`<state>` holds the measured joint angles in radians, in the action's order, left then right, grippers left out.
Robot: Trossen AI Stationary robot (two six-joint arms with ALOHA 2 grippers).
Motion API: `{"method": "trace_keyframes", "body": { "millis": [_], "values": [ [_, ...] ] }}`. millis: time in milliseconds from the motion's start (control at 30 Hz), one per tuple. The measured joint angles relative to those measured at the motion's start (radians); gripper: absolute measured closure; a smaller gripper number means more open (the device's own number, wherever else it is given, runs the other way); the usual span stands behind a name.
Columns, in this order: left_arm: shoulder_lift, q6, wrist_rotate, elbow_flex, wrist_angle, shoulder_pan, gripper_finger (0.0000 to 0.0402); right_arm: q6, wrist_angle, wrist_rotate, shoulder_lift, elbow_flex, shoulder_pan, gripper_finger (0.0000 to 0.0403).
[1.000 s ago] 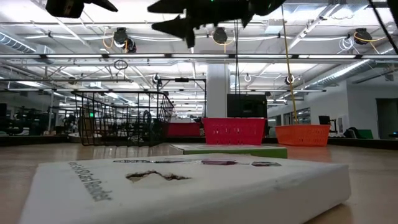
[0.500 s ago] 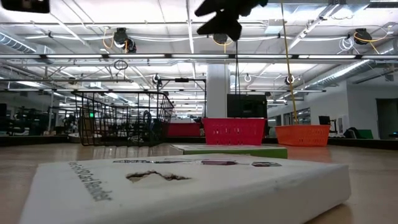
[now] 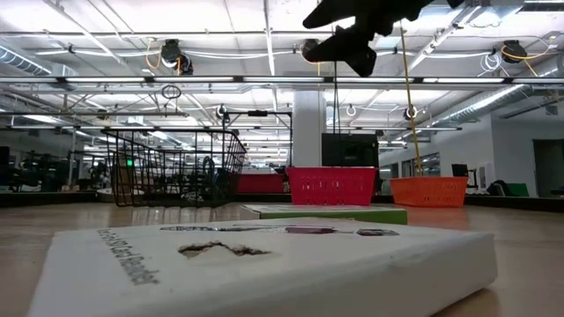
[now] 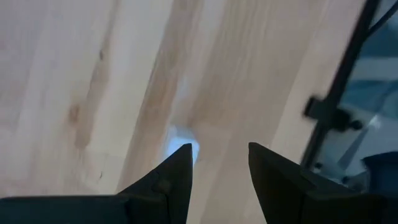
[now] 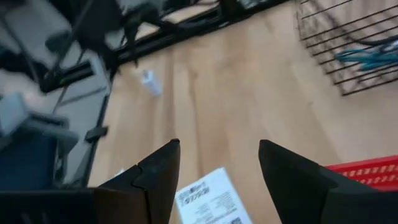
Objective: Pick and place items into bin
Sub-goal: Put the left white charger adapter into the red bin
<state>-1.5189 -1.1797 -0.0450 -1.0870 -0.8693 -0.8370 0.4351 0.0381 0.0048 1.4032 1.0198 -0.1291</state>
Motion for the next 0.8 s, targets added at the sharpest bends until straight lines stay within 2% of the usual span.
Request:
{"method": "trace_keyframes", "body": {
  "millis": [167,500,633,800],
  "values": [
    [-0.050,-0.001,0.013,0.000,-0.005,-0.023,0.0240,0.009,-0.016,0.045,-0.024,-0.012,-0.018,0.0193],
    [-0.066,0.107,-0.007,0.000,-0.034,-0.024,0.0240,0.036,-0.018,0.050,-0.022,-0.013,-0.017,0.0193],
    [-0.066,0.105,-0.016,0.001,-0.079,-0.036,0.0240,0.036,-0.020,0.051,-0.022,-0.013,-0.016,0.0193],
    [-0.066,0.077,-0.006,0.031,-0.037,-0.052,0.0240,0.036,-0.020,0.075,-0.022,-0.013,-0.017,0.0193]
  ]
}}
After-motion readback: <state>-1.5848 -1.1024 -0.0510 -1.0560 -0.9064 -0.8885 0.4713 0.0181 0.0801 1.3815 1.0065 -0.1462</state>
